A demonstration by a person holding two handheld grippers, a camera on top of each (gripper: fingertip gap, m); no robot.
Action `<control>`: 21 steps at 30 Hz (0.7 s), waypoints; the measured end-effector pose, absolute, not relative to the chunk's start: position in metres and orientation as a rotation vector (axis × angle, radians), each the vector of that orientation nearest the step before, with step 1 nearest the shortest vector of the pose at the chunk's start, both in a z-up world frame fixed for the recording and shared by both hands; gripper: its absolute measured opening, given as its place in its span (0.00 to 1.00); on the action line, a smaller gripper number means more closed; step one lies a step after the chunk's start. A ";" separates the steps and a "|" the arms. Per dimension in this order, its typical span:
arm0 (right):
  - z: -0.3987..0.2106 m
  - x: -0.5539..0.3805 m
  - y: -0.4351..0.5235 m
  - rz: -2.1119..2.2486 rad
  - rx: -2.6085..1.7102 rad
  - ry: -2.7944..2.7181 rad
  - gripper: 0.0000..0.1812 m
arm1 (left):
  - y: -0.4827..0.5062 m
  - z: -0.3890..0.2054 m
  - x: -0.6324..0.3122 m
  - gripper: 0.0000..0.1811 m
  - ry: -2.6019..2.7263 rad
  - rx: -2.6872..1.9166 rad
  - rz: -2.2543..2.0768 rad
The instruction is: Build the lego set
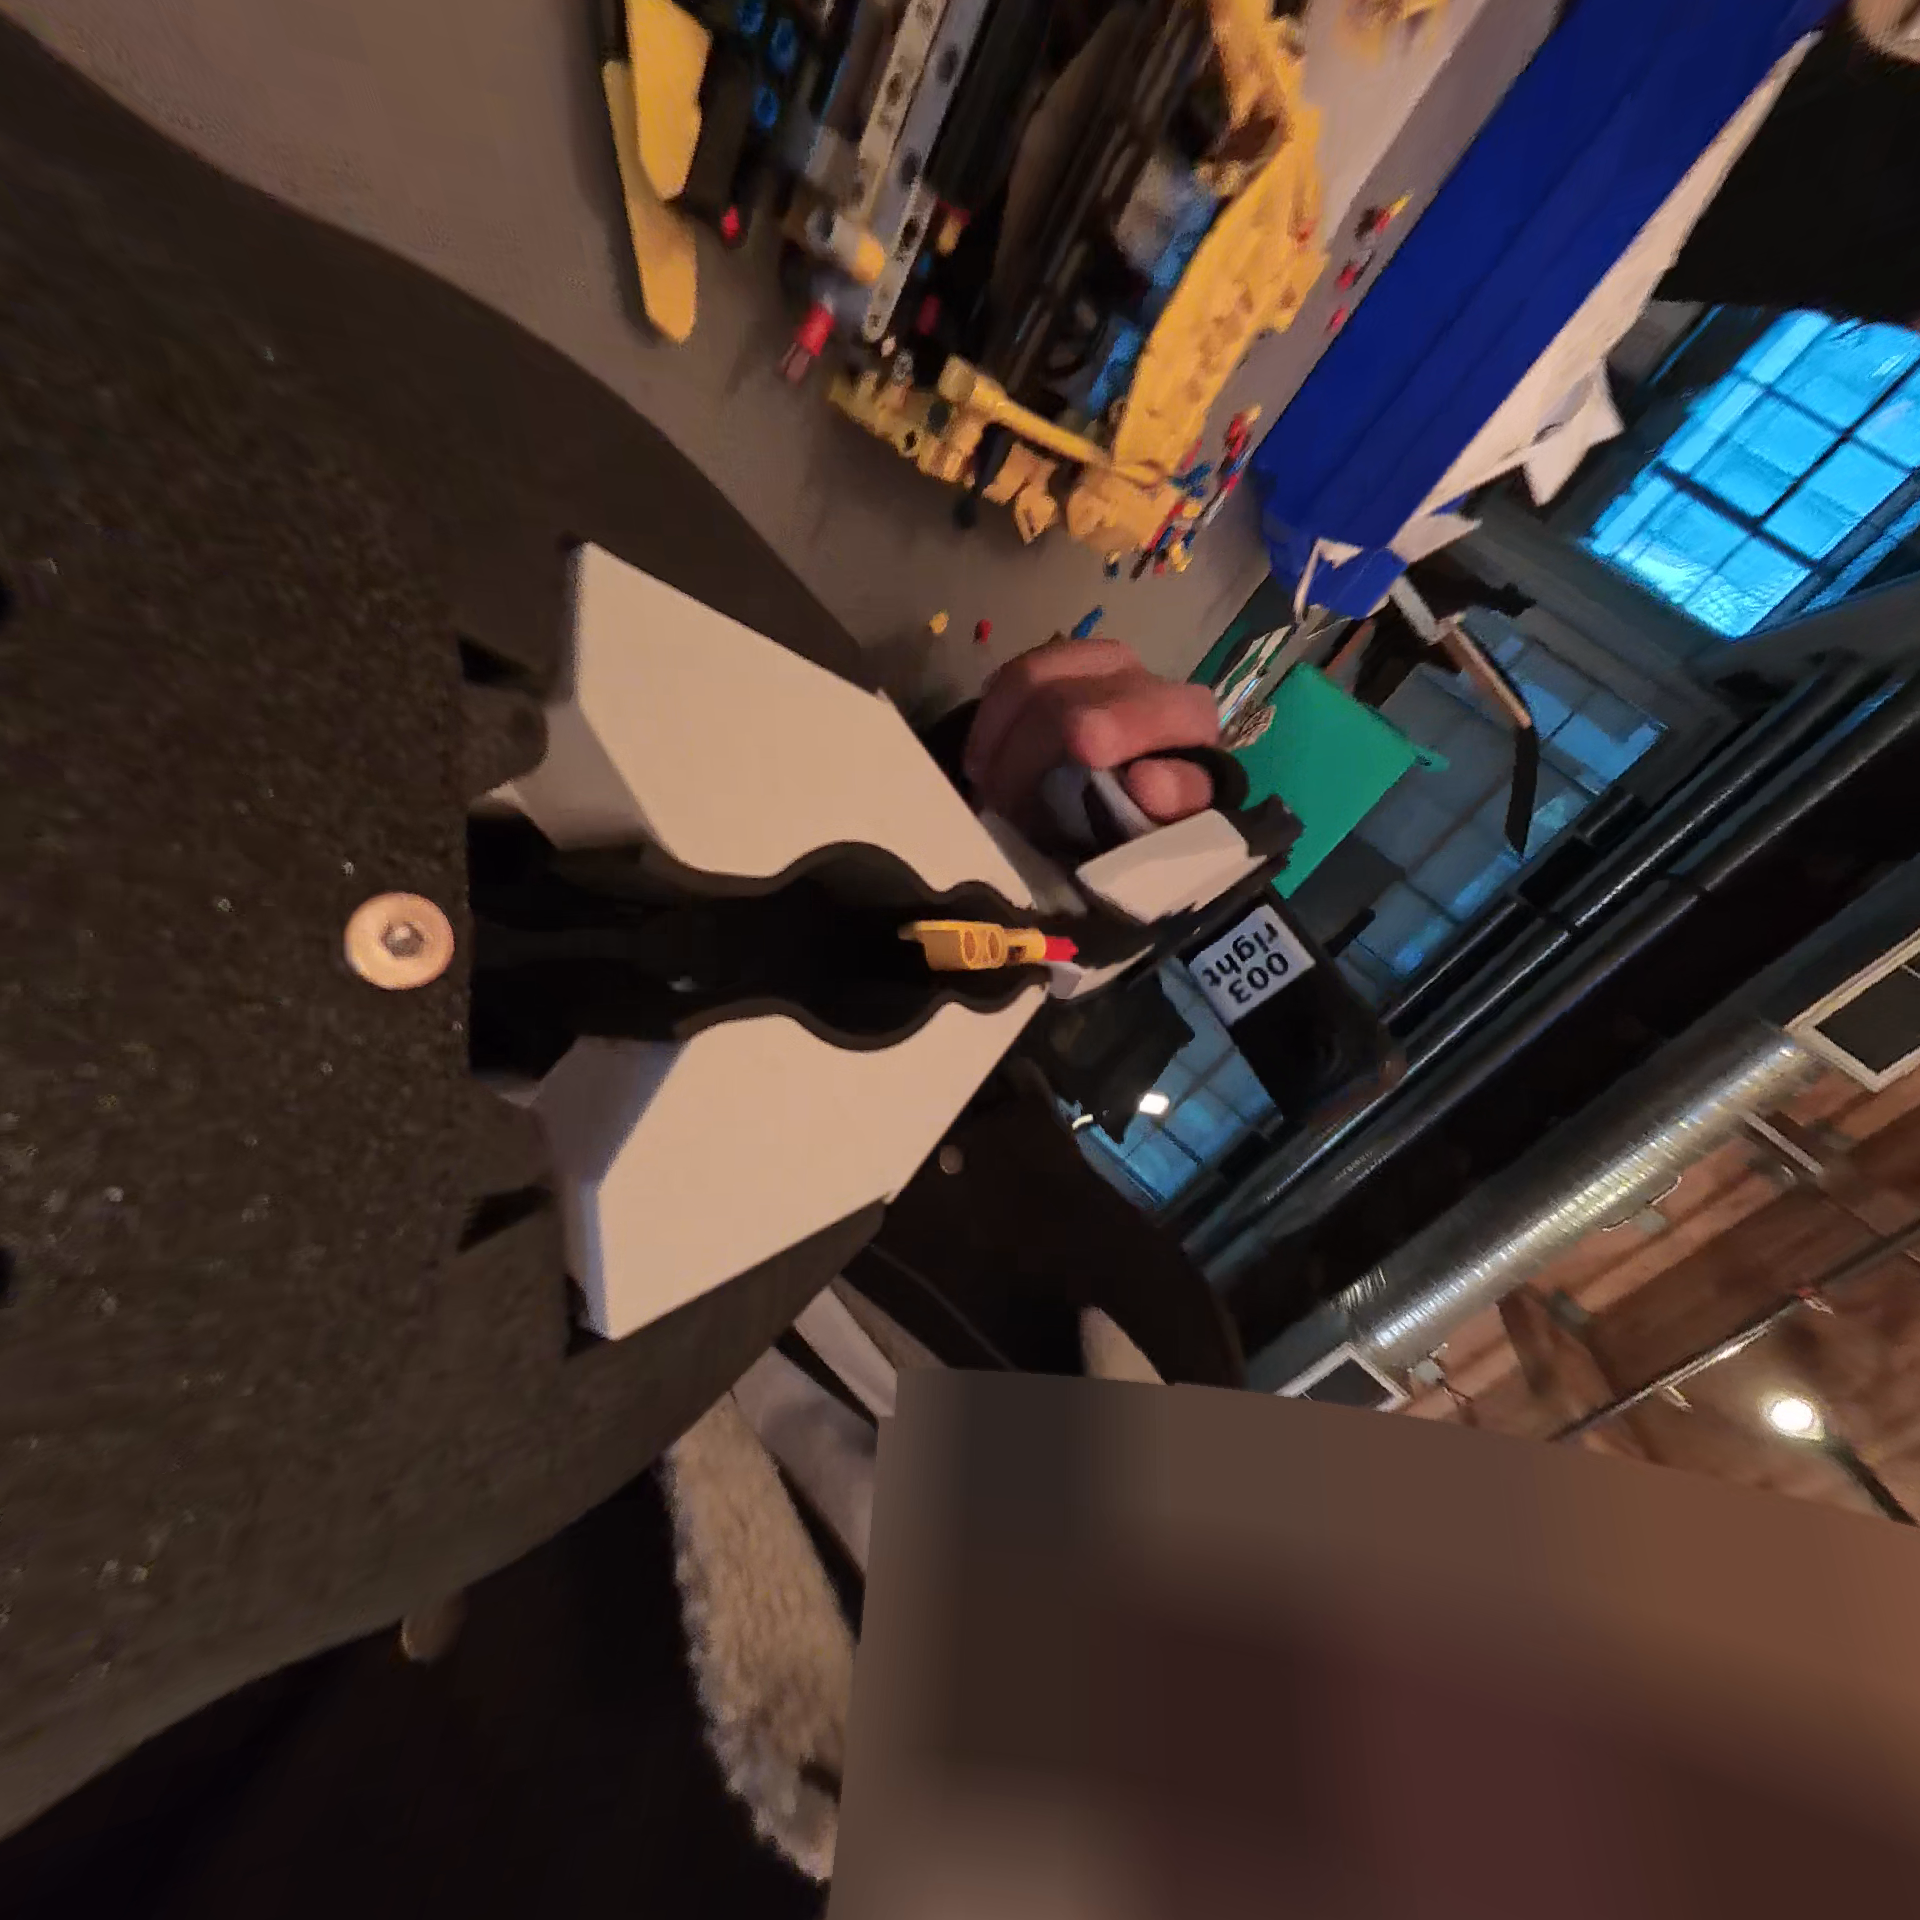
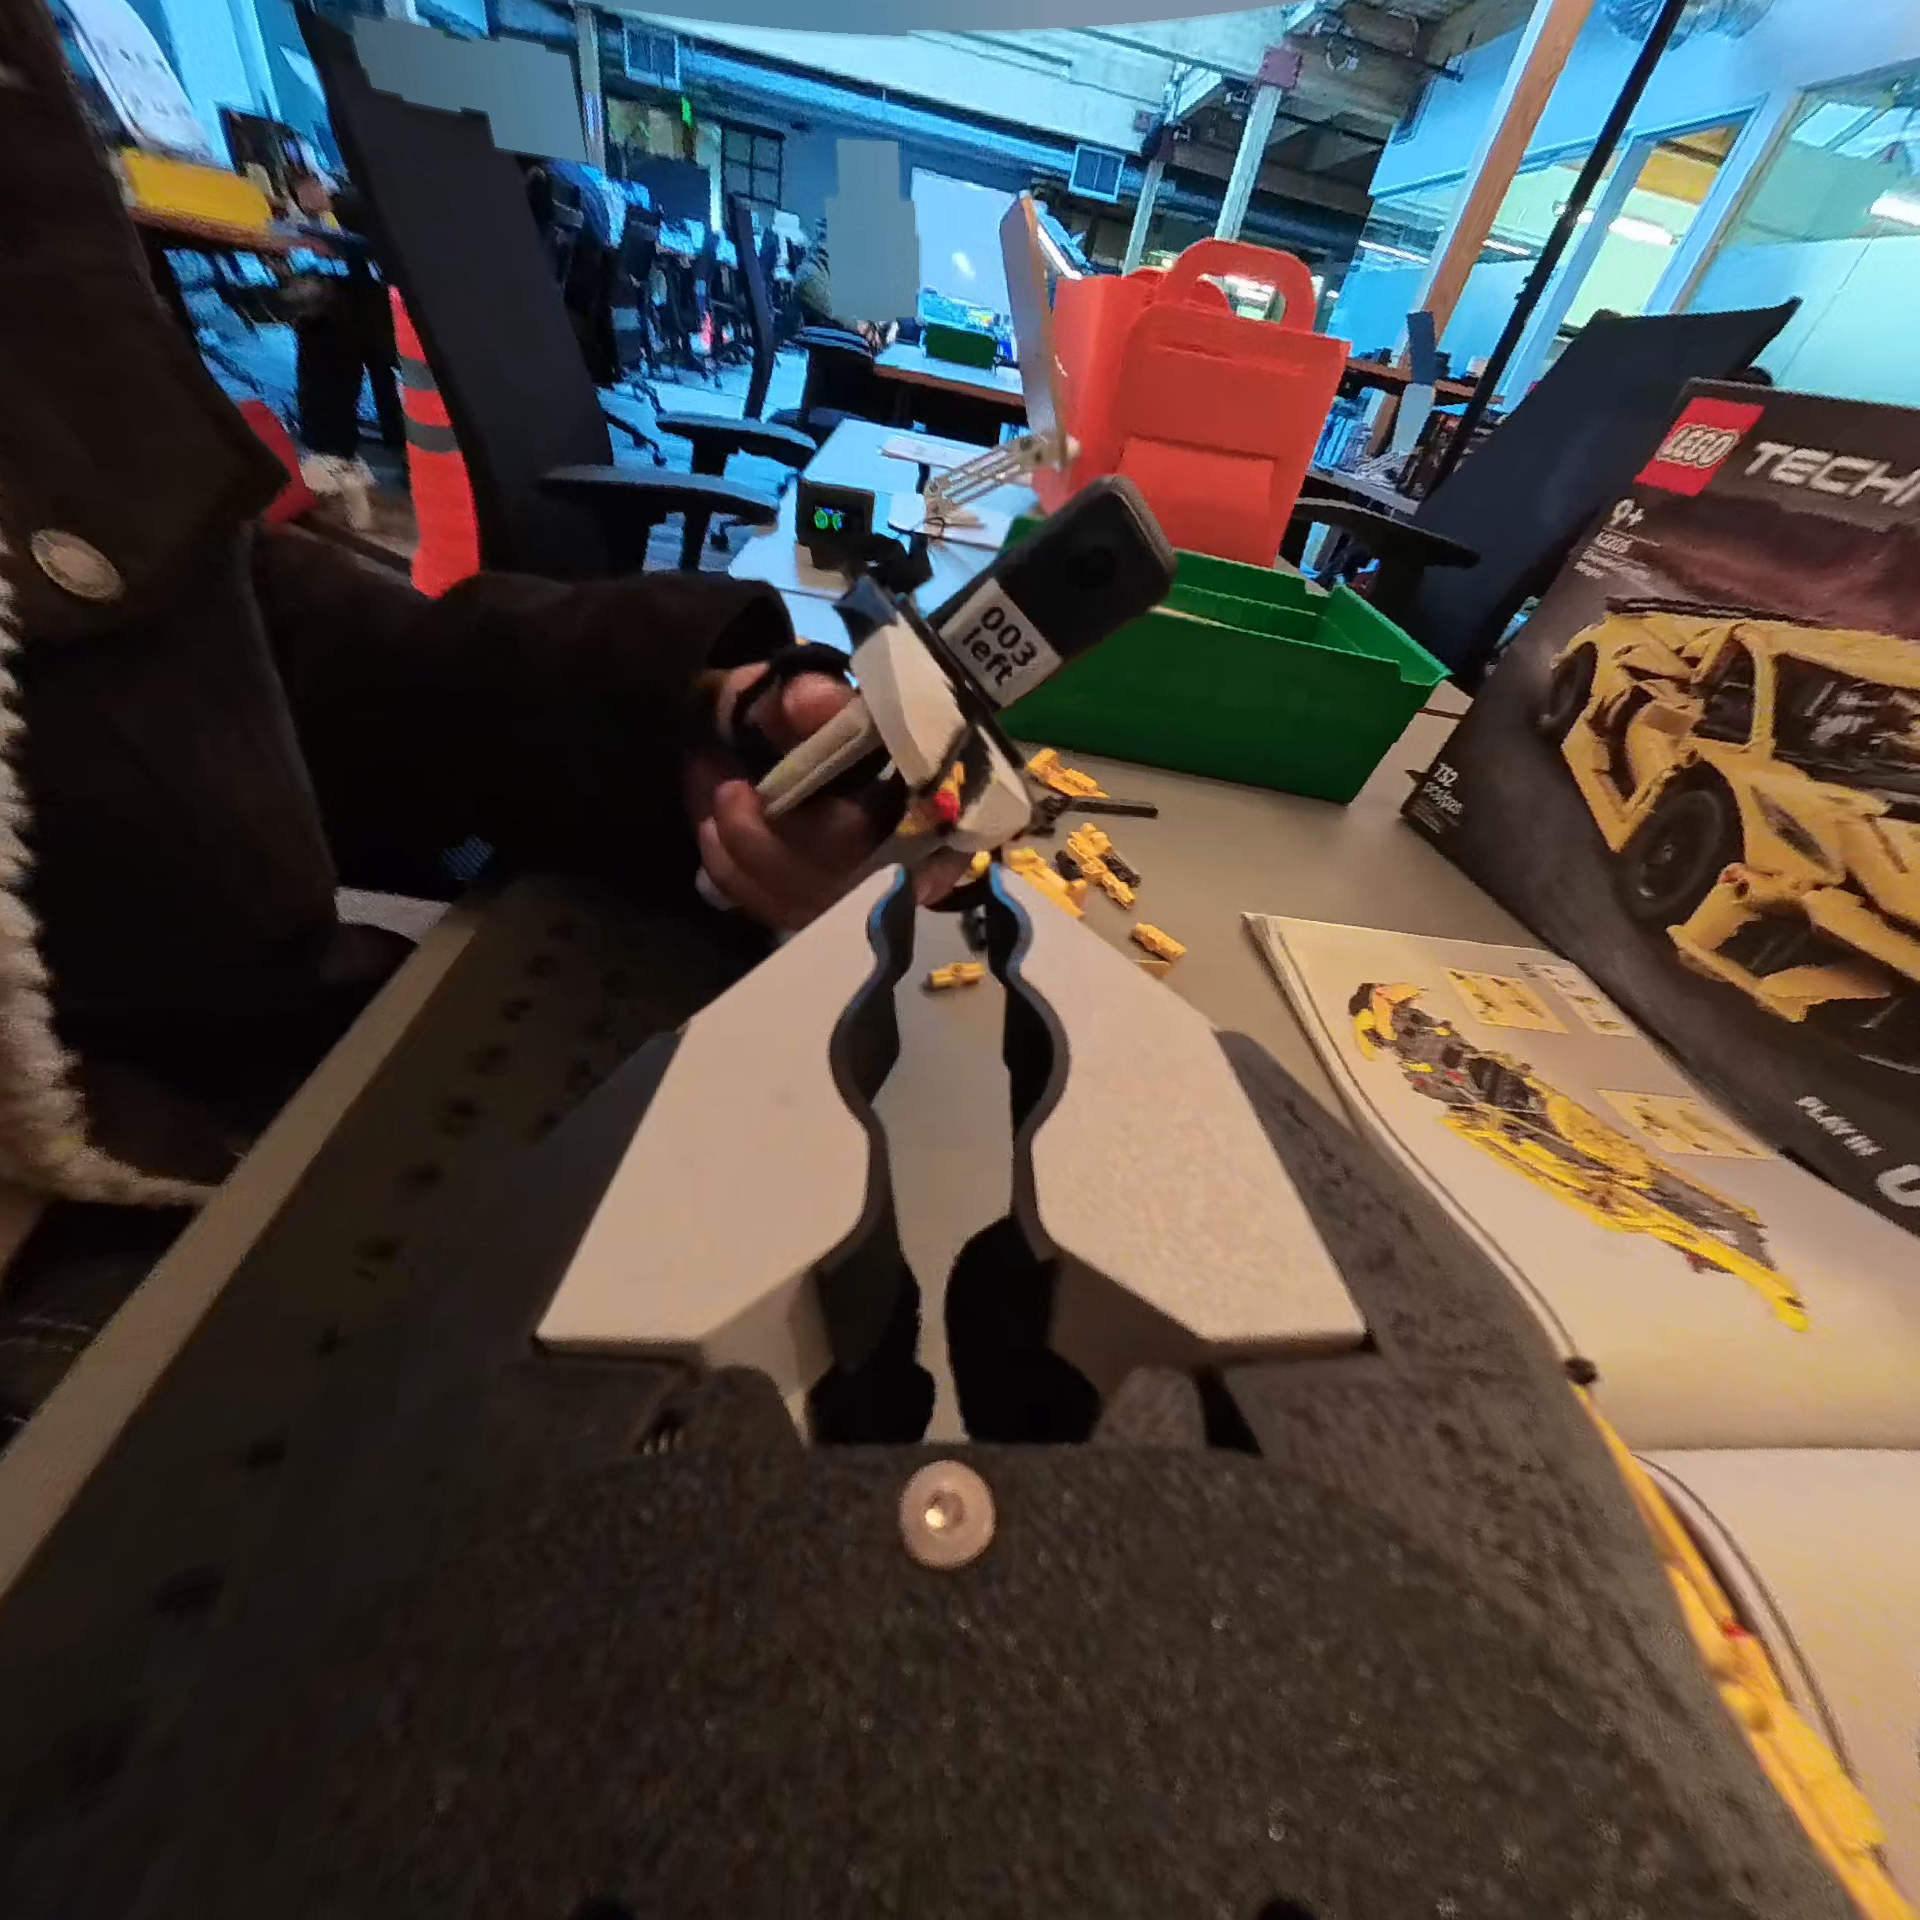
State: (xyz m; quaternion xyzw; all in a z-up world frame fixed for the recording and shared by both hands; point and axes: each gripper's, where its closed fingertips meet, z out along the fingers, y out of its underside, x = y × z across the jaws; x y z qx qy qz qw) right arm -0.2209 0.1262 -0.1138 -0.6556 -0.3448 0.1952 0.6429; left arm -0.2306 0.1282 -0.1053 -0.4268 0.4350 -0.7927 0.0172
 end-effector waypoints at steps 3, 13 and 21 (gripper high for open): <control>-0.116 -0.229 0.122 0.414 -1.483 -0.862 0.07 | 0.124 -0.113 -0.231 0.04 1.370 -1.411 -2.558; -0.124 -0.238 0.117 0.388 -1.490 -0.945 0.03 | 0.111 -0.119 -0.235 0.04 1.469 -1.437 -2.611; -0.125 -0.239 0.119 0.346 -1.478 -0.948 0.02 | 0.111 -0.121 -0.233 0.04 1.464 -1.457 -2.603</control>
